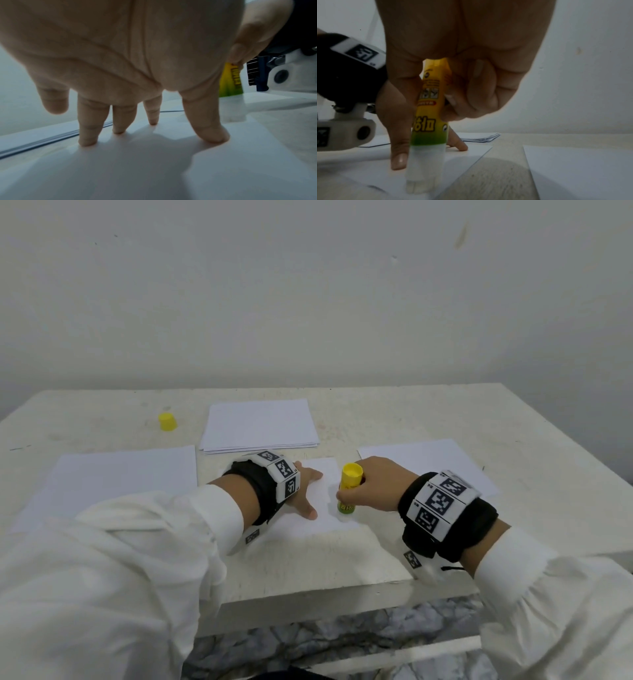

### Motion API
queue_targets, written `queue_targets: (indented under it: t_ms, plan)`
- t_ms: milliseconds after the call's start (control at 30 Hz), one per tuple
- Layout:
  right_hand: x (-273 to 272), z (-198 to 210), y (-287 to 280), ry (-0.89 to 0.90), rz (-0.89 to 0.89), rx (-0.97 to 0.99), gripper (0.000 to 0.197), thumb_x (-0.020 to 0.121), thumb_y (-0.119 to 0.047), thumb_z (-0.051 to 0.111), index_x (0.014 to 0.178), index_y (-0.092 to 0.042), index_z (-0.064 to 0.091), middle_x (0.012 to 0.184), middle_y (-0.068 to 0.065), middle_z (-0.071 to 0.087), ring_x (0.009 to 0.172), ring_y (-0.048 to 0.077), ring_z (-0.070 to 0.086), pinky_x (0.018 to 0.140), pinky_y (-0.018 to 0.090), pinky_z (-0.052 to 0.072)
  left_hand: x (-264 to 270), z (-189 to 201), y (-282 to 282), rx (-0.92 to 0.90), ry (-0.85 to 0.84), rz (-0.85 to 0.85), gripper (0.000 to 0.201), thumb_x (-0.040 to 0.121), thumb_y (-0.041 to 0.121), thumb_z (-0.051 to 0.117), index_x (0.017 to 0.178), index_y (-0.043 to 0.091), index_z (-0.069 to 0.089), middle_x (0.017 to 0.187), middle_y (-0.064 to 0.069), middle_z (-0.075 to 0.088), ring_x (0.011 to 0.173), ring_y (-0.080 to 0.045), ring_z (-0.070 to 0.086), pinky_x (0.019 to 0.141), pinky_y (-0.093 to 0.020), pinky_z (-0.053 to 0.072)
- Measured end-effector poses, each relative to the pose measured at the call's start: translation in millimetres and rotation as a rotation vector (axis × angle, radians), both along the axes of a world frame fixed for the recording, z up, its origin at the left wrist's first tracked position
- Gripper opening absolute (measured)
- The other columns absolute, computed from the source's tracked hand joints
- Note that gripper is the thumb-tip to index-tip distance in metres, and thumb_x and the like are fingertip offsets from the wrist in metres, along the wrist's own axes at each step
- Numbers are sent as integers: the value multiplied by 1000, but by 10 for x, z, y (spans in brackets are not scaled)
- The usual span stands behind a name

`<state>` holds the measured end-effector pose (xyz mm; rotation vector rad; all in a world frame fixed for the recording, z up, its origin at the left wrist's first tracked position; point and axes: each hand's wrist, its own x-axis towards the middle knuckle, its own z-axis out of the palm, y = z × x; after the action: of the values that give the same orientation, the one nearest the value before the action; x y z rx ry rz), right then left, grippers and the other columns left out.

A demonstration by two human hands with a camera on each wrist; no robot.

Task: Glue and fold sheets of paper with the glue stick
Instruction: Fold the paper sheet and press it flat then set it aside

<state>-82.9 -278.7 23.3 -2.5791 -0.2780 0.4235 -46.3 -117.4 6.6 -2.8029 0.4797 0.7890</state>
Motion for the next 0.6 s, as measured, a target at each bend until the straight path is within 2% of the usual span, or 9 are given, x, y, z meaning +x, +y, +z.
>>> queue_targets:
  t_ms: [100, 167, 267, 300, 367, 433, 467, 533, 600]
  plan:
    - [-51, 81, -73, 86, 13, 12, 23, 80, -26, 69, 82, -3, 64, 71, 2, 58, 60, 13, 50, 59, 25, 40, -14, -22, 32, -27, -8, 12, 94, 84, 57, 61, 153, 27, 5, 160, -8, 4, 144, -31, 20, 114, -45, 17]
    - [-20, 189, -181, 125, -40, 145, 18, 78, -19, 73, 94, -11, 69, 68, -3, 65, 56, 9, 58, 53, 21, 42, -31, -39, 77, -60, -27, 14, 94, 83, 59, 60, 153, 26, 8, 160, -4, 6, 144, -28, 21, 115, -45, 15]
    - [125, 316, -365, 85, -180, 392, 22, 77, -4, 71, 93, -17, 65, 72, 0, 68, 61, 12, 64, 48, 23, 38, -52, -85, 168, -104, -58, 20, 91, 77, 69, 58, 150, 32, 16, 159, 2, 9, 143, -25, 22, 116, -48, 7]
    - [190, 332, -406, 47, -239, 424, 19, 77, -6, 70, 92, -18, 65, 74, 0, 67, 62, 14, 61, 49, 24, 37, -54, -103, 192, -108, -62, 28, 92, 74, 73, 57, 149, 36, 19, 159, 3, 9, 143, -26, 21, 117, -49, 5]
    - [336, 314, -435, -1, -373, 414, 9, 81, -22, 67, 82, -13, 65, 72, 4, 61, 62, 18, 51, 53, 27, 37, -50, -140, 222, -114, -66, 47, 95, 64, 82, 54, 145, 44, 22, 157, 3, 11, 141, -31, 22, 116, -52, 9]
    - [493, 244, -429, 35, -520, 404, 32, 81, -40, 62, 73, -9, 60, 71, 9, 54, 62, 23, 43, 52, 29, 33, -46, -154, 243, -124, -71, 67, 96, 57, 86, 52, 141, 49, 25, 153, 5, 16, 136, -34, 28, 112, -52, 20]
    - [556, 213, -410, 62, -590, 430, 36, 81, -44, 60, 73, -9, 57, 71, 9, 53, 60, 23, 41, 50, 28, 31, -48, -153, 247, -132, -74, 69, 95, 57, 86, 53, 141, 49, 26, 150, 5, 19, 132, -34, 31, 110, -50, 25]
    - [655, 160, -369, 121, -702, 565, 35, 85, -44, 59, 77, -10, 55, 67, 6, 52, 53, 18, 40, 46, 23, 26, -53, -150, 256, -134, -77, 56, 92, 63, 83, 54, 142, 47, 25, 147, 4, 24, 131, -31, 33, 110, -48, 26]
    - [728, 112, -330, 202, -777, 772, 26, 89, -37, 59, 80, -14, 54, 64, 2, 52, 50, 14, 42, 46, 20, 23, -44, -149, 267, -126, -91, 29, 88, 69, 78, 54, 145, 44, 24, 147, 1, 26, 136, -25, 27, 112, -47, 20]
